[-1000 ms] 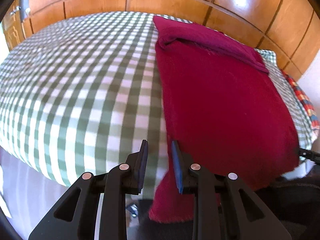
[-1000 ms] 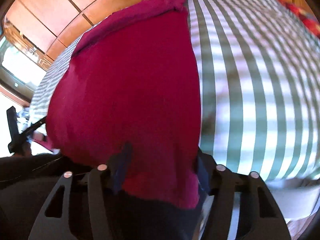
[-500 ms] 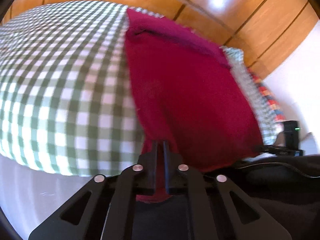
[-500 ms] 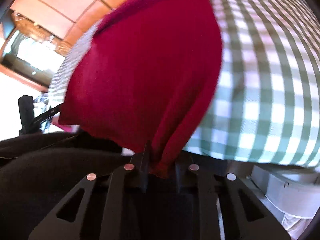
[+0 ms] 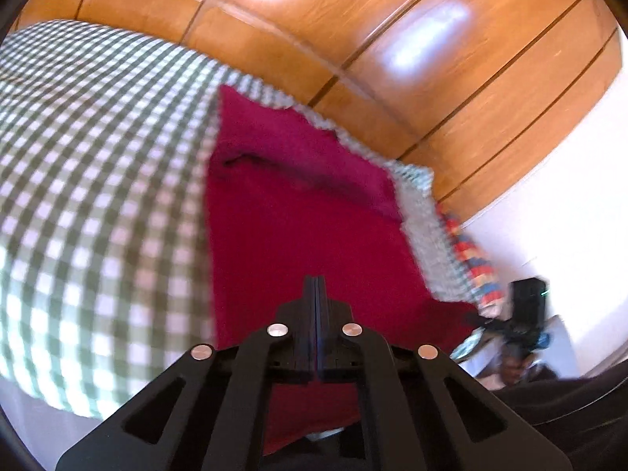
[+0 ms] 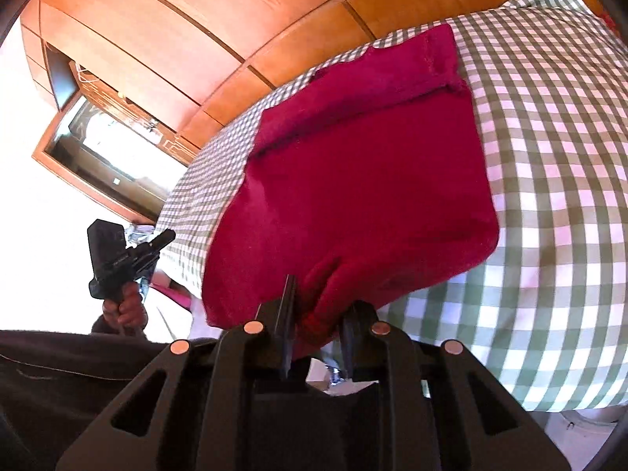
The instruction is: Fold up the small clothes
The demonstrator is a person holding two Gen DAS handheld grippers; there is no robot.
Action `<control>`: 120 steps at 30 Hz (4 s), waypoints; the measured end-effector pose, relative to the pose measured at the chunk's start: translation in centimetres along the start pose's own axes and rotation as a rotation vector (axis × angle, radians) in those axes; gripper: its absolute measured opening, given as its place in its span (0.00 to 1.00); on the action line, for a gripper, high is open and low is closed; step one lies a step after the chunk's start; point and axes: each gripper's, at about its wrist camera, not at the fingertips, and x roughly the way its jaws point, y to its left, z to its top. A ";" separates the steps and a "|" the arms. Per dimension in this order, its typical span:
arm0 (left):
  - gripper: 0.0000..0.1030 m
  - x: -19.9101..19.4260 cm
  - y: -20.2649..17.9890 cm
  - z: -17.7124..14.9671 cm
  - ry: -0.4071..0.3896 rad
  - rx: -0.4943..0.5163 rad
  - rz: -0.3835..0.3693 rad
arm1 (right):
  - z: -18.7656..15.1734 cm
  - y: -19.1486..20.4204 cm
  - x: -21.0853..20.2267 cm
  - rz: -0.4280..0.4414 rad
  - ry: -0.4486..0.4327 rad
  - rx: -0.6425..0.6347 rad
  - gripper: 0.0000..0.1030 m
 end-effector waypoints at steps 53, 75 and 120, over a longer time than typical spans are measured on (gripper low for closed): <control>0.52 1.3 7.7 -8.7 0.274 -0.173 -0.132 | 7.0 -2.8 3.7 -0.010 -0.094 0.132 0.17; 0.04 7.9 8.8 9.5 -0.108 -0.316 -0.260 | 15.8 -7.8 5.9 -0.060 -0.156 0.288 0.17; 0.40 4.3 10.6 -3.5 0.016 -0.129 -0.105 | 4.5 -6.3 -2.5 -0.326 -0.068 0.047 0.50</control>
